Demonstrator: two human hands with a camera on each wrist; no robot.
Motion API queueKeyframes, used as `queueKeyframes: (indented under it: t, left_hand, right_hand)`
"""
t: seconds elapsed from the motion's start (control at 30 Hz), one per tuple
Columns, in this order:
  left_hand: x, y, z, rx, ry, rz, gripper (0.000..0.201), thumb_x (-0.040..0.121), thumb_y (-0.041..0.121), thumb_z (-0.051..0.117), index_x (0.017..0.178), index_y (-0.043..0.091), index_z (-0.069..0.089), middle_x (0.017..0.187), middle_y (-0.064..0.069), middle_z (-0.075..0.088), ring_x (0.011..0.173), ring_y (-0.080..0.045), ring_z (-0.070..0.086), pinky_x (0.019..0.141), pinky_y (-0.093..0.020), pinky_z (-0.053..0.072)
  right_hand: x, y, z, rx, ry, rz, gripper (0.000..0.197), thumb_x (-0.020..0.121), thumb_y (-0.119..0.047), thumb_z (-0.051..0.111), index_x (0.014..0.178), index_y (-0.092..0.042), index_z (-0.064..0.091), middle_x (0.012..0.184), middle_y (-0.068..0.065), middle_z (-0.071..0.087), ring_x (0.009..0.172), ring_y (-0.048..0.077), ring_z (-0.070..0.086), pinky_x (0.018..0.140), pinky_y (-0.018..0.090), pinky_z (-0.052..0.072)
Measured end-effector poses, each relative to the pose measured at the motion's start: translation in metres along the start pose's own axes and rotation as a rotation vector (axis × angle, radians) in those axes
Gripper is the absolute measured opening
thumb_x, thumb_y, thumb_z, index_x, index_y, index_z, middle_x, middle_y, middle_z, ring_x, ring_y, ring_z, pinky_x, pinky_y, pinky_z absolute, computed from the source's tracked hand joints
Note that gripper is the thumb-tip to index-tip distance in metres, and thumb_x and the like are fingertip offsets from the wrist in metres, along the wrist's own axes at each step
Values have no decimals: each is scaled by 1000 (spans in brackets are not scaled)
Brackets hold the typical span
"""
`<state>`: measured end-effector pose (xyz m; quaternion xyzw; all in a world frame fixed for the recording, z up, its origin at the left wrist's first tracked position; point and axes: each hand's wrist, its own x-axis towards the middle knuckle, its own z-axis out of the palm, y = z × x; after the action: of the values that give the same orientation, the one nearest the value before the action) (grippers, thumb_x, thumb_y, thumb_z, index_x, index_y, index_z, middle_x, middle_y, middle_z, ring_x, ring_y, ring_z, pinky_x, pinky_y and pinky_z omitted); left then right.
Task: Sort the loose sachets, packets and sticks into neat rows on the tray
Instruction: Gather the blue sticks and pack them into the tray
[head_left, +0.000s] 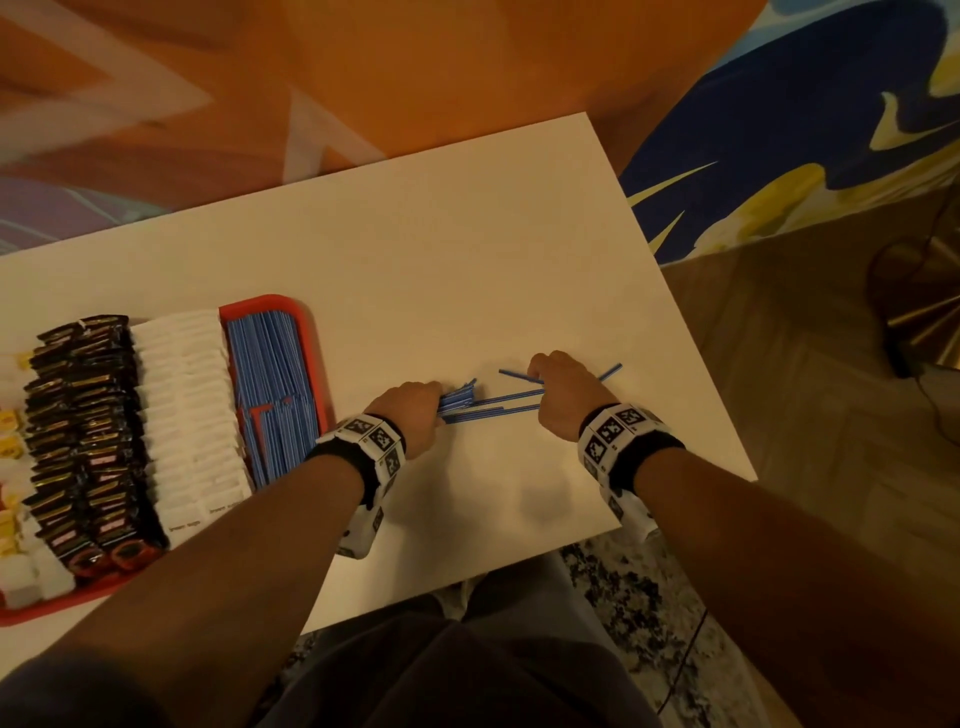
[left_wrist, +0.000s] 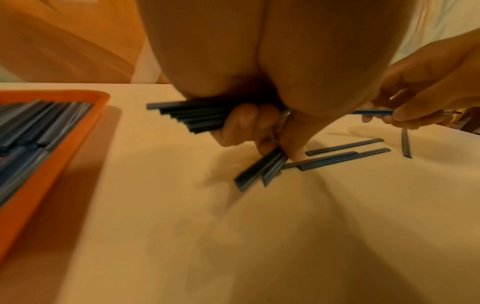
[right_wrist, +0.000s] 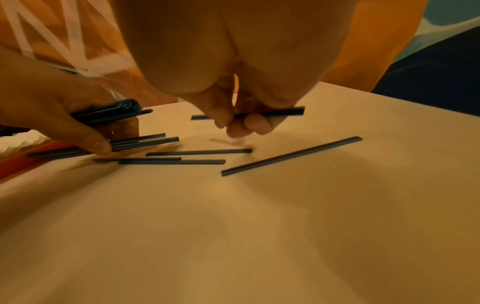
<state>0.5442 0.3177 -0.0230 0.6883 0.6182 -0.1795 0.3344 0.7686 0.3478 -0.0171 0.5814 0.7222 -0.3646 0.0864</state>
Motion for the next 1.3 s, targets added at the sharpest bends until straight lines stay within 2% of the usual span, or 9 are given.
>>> queueKeyframes:
  t: [0.13, 0.27, 0.33, 0.47, 0.67, 0.8, 0.97, 1.13, 1.3]
  left_hand:
    - [-6, -6, -2, -81, -21, -9, 24, 98, 15, 50, 121, 9, 55, 117, -12, 58, 103, -31, 58, 85, -35, 44]
    - [-9, -13, -2, -197, 13, -41, 15, 100, 15, 46, 109, 5, 52, 112, -14, 53, 96, -28, 52, 80, -32, 37]
    - [-10, -17, -2, -246, 52, -58, 3, 99, 11, 46, 100, 8, 46, 105, -11, 47, 89, -24, 46, 78, -31, 35]
    - [-10, -16, -1, -304, 112, -51, 9, 97, 7, 46, 95, 13, 39, 99, -7, 43, 87, -26, 46, 76, -33, 34]
    - [-4, -2, 0, -248, 124, -22, 9, 97, 17, 51, 99, 17, 43, 99, -6, 48, 94, -29, 53, 76, -34, 38]
    - [4, 8, 3, -78, 63, 5, 29, 95, 20, 57, 122, 12, 53, 119, -9, 52, 107, -30, 55, 84, -35, 42]
    - [8, 14, 4, 51, 55, -27, 31, 96, 22, 60, 126, 16, 56, 120, -10, 58, 108, -31, 60, 87, -40, 49]
    - [7, 11, 6, 79, 43, -59, 31, 97, 25, 57, 127, 17, 59, 118, -9, 59, 106, -31, 61, 86, -40, 51]
    - [4, 9, 14, 105, 42, -28, 34, 100, 24, 49, 133, 17, 51, 122, -7, 53, 102, -30, 61, 84, -42, 51]
  right_hand:
    - [19, -13, 7, -103, -31, -50, 29, 94, -12, 58, 123, -15, 54, 120, 4, 46, 110, 23, 51, 91, 33, 45]
    - [32, -22, 14, -298, -92, -87, 19, 93, -17, 60, 111, -12, 59, 117, 9, 54, 107, 27, 54, 89, 35, 47]
    - [35, -22, 18, -376, -107, -93, 22, 89, -19, 61, 110, -11, 58, 116, 10, 55, 107, 28, 54, 90, 37, 48]
    - [34, -19, 21, -371, -107, -76, 31, 85, -19, 64, 113, -11, 52, 117, 8, 49, 112, 26, 48, 96, 38, 47]
    - [27, -12, 6, -243, -75, -19, 27, 89, -9, 59, 115, -7, 50, 115, 11, 58, 103, 29, 58, 80, 36, 47]
    - [20, 8, -12, -157, -82, 38, 33, 89, -1, 61, 119, -7, 49, 122, 10, 44, 92, 27, 51, 80, 38, 45]
    - [10, 44, -26, -154, -27, 145, 25, 91, -5, 57, 111, -17, 47, 116, 5, 33, 75, 23, 49, 73, 36, 47]
    - [4, 61, -22, -233, -5, 161, 15, 95, -13, 58, 110, -12, 55, 119, 10, 42, 92, 32, 57, 84, 40, 50]
    - [-1, 61, -9, -278, -34, 221, 31, 92, -16, 57, 120, -7, 49, 123, 8, 40, 107, 31, 55, 91, 40, 49]
